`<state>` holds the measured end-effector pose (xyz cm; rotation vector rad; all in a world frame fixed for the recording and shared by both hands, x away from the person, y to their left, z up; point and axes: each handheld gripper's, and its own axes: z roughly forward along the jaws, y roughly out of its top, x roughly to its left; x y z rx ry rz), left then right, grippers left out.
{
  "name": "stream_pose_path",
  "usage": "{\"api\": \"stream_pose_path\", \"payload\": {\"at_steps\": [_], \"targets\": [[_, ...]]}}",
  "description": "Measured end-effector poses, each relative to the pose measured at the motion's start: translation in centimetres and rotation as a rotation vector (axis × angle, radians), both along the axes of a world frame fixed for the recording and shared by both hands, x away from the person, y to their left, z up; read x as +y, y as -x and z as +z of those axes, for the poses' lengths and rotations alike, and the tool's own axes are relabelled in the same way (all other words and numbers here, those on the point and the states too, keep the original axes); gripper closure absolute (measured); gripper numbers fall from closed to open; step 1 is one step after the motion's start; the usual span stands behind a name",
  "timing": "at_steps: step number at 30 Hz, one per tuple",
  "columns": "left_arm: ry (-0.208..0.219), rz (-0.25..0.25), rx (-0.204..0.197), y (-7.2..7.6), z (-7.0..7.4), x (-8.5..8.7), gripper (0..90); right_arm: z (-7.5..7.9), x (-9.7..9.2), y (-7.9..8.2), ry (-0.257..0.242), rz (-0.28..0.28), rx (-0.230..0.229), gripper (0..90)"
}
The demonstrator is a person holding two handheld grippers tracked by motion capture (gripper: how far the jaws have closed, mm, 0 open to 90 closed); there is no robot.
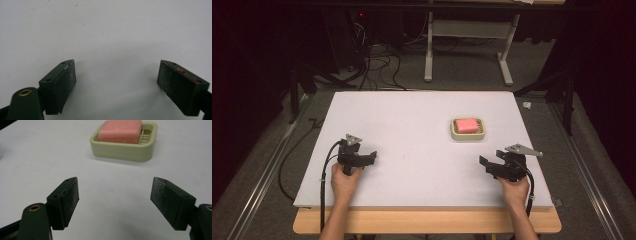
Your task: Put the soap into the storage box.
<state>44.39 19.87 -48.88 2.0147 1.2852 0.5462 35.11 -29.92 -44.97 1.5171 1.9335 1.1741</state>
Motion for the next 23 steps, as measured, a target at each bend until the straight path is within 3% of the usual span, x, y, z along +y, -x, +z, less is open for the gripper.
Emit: {"api": "stream_pose_path", "payload": {"at_steps": [8, 12, 16, 19, 23], "targets": [[0.0, 0.0, 0.0, 0.0, 0.0, 0.0, 15.7, -1.7, 0.8, -0.3, 0.056, -0.011, 0.04, 23.7], [0.0, 0.0, 0.0, 0.0, 0.0, 0.0, 15.7, -2.5, 1.4, -0.8, 0.123, -0.022, 0.063, 24.6], [-0.001, 0.0, 0.0, 0.0, 0.0, 0.0, 15.7, -3.2, 1.8, -1.3, 0.178, -0.034, 0.114, 23.3], [-0.001, 0.0, 0.0, 0.0, 0.0, 0.0, 15.7, -3.2, 2.4, -1.4, 0.234, -0.029, 0.117, 21.4], [0.0, -0.001, 0.0, 0.0, 0.0, 0.0, 15.7, -3.3, 2.4, -1.4, 0.233, -0.024, 0.114, 21.2]]}}
